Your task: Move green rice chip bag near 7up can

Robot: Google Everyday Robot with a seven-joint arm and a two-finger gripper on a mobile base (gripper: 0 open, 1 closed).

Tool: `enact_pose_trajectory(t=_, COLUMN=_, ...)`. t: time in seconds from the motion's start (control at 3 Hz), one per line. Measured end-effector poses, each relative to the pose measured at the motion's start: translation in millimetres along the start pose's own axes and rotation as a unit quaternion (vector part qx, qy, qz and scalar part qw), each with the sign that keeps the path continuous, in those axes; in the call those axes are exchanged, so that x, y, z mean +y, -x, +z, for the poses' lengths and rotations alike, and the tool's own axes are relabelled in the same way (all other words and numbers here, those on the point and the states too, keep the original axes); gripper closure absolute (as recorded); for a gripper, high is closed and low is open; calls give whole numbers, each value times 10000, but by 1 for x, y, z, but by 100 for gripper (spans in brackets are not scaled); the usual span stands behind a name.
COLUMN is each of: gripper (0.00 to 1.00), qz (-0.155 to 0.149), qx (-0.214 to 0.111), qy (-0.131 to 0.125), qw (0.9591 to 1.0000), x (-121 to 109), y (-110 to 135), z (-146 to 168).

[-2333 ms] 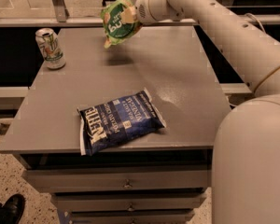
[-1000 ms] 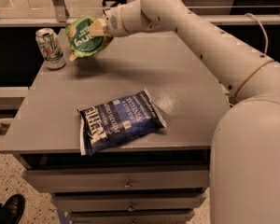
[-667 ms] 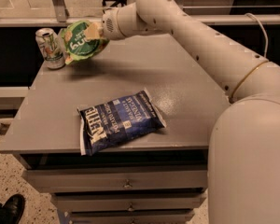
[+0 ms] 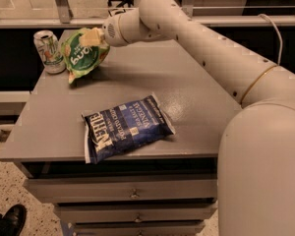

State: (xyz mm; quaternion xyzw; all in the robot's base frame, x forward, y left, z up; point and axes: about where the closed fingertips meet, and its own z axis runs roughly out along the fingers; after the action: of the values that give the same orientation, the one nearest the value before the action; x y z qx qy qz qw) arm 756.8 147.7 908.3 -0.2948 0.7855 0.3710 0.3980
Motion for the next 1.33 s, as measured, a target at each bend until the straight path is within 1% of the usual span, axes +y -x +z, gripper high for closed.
enact_pose_trajectory(t=0.33, gripper=0, qz=49, qx=-25, qy=37, qw=10000, x=2, y=0, z=1)
enact_pose_trajectory(t=0.67, gripper=0, qz=-13, qx=-151, qy=-294, qw=9995, x=-18, y=1, z=-24)
enact_pose_trajectory(t=1.0, gripper=0, qz=-248, qx=-325, qy=-1167, qw=9923, x=-76, y=-13, z=-99)
enact_pose_trajectory(t=1.33, gripper=0, qz=-363, qx=-477, qy=-1700, qw=9836, x=-114, y=-23, z=-151)
